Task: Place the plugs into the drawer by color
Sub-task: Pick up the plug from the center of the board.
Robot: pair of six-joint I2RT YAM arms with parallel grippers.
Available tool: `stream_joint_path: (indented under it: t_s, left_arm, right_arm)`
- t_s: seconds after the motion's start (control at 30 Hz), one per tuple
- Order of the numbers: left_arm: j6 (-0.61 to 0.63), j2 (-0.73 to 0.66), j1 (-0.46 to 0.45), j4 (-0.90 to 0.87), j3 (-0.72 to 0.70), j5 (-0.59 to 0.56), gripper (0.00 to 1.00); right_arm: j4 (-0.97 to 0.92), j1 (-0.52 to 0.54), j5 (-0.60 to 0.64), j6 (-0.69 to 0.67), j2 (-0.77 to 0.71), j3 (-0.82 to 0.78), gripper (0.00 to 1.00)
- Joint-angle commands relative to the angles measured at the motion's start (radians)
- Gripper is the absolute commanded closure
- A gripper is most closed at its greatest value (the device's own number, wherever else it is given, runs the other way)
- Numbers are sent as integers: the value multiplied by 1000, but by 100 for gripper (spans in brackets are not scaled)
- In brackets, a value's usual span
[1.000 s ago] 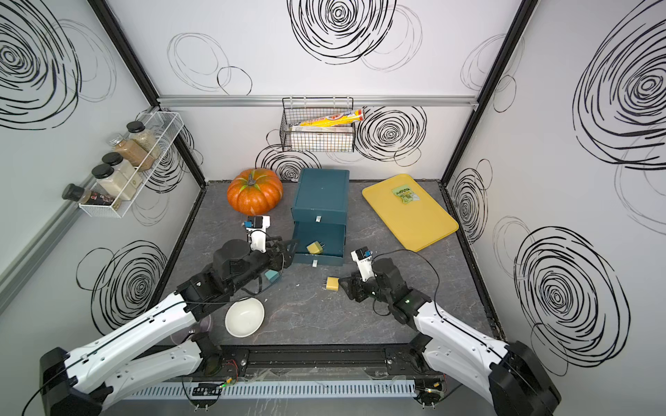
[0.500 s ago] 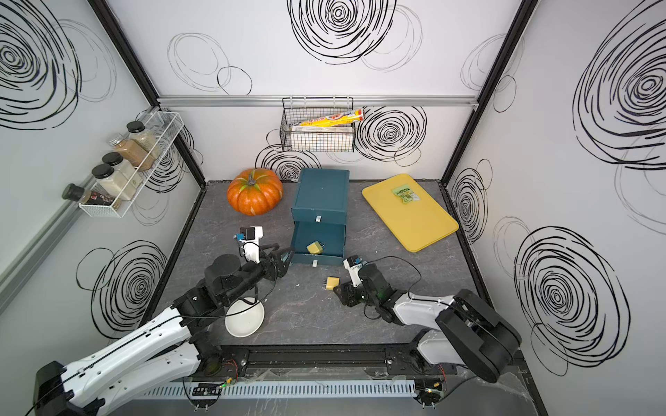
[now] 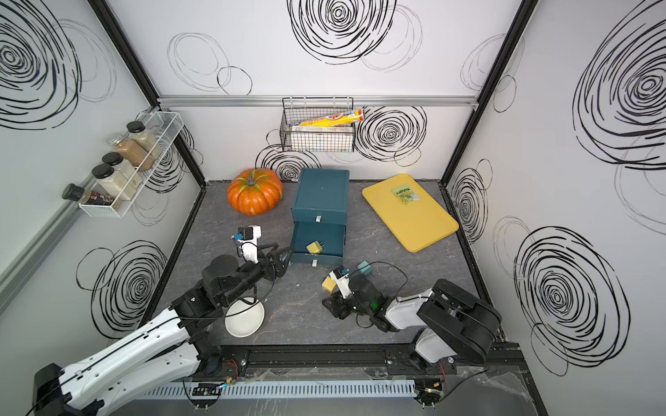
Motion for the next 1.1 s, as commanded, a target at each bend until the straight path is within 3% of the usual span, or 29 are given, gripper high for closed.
stream_joint_path:
  t_s: [0.0,0.1,0.2,0.37,0.57,0.73,0.87,1.07]
  left_arm:
    - [12,-5,3,39,8,-3,21]
    - [12,5,2,41,8,7,21]
    - [13,12,2,35,13,4,21]
    - [14,5,2,38,9,-1,21]
    - [18,13,1,40,8,0,21]
    - [16,18,2,46,7,11,21]
    - [16,20,2,46,7,15,21]
    - [16,16,0,43,8,15,21]
  right_arm:
    - [94,11,75,42,-104,-99,51]
    - [-89,10,240,8,-225,-76,47]
    - [-231,10,326,-44,-279,-24,41]
    - [-174,11,287,-101,-200,6,25]
    - [-83,11,253,-153,-59,44,23]
    - [-66,9,339,-165,8,61,21]
    - [7,7,265,-208,101,80,19]
    - [12,9,256,-228,188,131,22]
